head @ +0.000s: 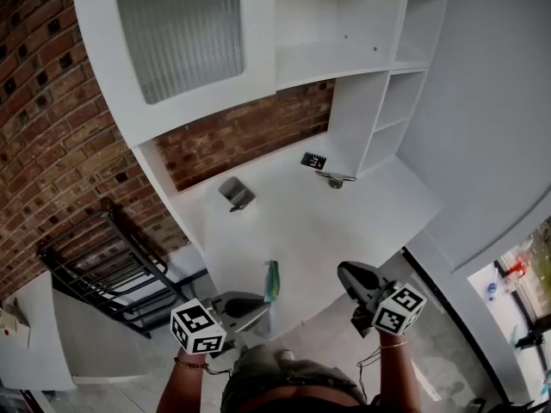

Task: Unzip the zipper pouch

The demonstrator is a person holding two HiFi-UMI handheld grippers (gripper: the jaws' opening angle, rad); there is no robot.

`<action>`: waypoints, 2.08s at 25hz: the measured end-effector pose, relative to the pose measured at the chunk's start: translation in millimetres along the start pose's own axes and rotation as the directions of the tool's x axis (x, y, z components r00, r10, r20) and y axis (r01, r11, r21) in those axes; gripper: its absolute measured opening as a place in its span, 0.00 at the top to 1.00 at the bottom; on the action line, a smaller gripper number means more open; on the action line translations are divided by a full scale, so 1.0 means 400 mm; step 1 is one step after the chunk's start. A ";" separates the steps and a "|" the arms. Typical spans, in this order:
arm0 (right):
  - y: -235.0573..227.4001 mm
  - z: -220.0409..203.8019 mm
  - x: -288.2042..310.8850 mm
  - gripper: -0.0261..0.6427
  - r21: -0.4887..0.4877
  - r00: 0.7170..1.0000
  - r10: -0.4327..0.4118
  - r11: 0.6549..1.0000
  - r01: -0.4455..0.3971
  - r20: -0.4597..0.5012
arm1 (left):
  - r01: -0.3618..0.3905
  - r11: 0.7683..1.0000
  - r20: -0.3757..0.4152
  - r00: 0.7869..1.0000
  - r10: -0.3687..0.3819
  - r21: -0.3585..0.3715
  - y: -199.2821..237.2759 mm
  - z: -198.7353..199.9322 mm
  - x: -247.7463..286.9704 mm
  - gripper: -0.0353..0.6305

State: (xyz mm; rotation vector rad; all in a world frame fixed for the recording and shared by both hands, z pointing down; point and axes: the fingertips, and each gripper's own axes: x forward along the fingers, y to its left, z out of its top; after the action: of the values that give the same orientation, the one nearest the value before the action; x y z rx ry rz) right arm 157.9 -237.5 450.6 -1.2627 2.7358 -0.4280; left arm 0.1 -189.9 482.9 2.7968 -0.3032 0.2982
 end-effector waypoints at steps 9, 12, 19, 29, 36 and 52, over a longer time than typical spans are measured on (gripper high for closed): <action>-0.087 0.020 -0.052 0.95 0.031 0.991 -0.118 0.993 0.116 0.060 | -0.052 0.995 -0.125 0.990 0.063 0.087 0.168 -0.026 0.079 0.93; -0.105 0.017 -0.060 0.95 0.051 0.989 -0.136 0.990 0.133 0.061 | -0.061 0.992 -0.161 0.984 0.079 0.113 0.242 -0.021 0.117 0.93; -0.119 -0.013 -0.056 0.95 0.094 0.985 -0.168 0.982 0.163 0.045 | -0.053 0.972 -0.254 0.961 0.113 0.231 0.423 0.013 0.180 0.93; -0.139 -0.053 -0.056 0.95 0.112 0.983 -0.183 0.977 0.183 -0.008 | -0.022 0.939 -0.263 0.957 0.119 0.343 0.618 0.083 0.288 0.93; -0.161 -0.065 -0.068 0.95 0.126 0.979 -0.202 0.971 0.203 -0.025 | 0.092 0.973 -0.283 0.959 -0.029 0.214 0.538 -0.002 0.364 0.93; -0.146 -0.080 -0.076 0.95 0.155 0.982 -0.188 0.970 0.189 -0.021 | 0.005 1.000 -0.312 0.950 -0.007 -0.009 0.457 -0.226 0.310 0.93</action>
State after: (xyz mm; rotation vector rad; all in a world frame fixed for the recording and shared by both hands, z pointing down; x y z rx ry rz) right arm 213.9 -243.8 497.6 -1.4847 2.5371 -0.6509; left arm 59.6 -351.8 647.9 2.6858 -0.2190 0.7258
